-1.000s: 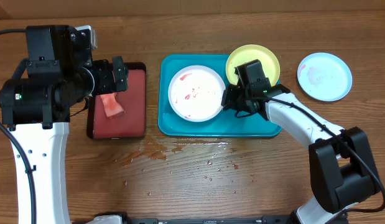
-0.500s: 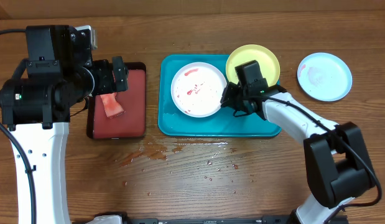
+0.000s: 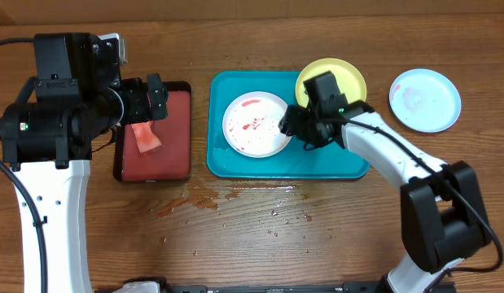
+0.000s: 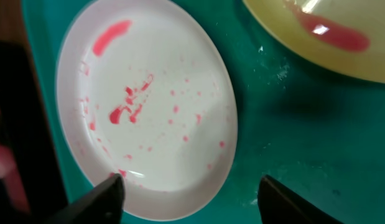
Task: Clean dirty plates on tray and stack at the side
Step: 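Grasp the white plate rim with the right gripper and drag it left, then lower the left gripper into the dark tray and grasp the pink sponge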
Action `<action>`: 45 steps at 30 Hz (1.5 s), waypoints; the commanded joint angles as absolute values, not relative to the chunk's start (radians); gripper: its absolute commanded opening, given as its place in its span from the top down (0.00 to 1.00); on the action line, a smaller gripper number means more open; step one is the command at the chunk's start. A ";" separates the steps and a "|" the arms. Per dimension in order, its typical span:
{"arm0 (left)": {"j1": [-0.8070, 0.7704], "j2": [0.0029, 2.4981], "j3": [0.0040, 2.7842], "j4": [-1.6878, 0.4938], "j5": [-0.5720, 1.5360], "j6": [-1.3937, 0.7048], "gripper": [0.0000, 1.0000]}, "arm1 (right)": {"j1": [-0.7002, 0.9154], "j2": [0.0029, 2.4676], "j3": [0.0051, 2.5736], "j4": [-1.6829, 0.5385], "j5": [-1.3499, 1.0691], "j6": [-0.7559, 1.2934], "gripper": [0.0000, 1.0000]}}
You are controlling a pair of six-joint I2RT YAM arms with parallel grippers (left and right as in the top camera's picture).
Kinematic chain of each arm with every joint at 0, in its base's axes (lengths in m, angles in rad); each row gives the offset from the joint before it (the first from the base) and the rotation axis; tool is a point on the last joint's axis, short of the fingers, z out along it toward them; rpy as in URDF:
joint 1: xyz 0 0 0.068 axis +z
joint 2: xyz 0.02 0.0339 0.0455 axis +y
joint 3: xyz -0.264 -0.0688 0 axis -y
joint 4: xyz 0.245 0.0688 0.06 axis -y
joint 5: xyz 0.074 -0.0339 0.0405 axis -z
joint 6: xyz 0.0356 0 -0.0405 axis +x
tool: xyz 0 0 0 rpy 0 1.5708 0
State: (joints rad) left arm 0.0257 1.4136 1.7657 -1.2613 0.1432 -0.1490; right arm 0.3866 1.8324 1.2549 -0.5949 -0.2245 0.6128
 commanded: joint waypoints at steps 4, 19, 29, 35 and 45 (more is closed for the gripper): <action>0.019 1.402 1.763 -1.260 0.154 -0.127 0.00 | 0.384 1.652 1.400 -0.782 -0.236 0.394 0.00; 0.019 1.402 1.763 -1.254 0.164 -0.127 0.00 | 0.384 1.516 1.406 -0.989 -0.231 0.347 0.00; 0.019 1.402 1.596 -1.253 -0.099 -0.282 0.00 | 0.385 1.485 1.407 -1.103 -0.093 0.332 0.00; 0.022 1.402 1.351 -1.056 -0.107 -0.281 0.00 | 0.385 1.483 1.407 -1.132 -0.079 0.332 0.00; 0.047 1.505 1.162 -0.815 -0.104 -0.265 0.00 | 0.385 1.483 1.407 -1.140 -0.079 0.332 0.00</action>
State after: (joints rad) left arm 0.0353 1.4548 1.1782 -0.8364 -0.0910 -0.2634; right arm 0.3866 1.5173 1.3865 -1.1404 -0.0917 0.3393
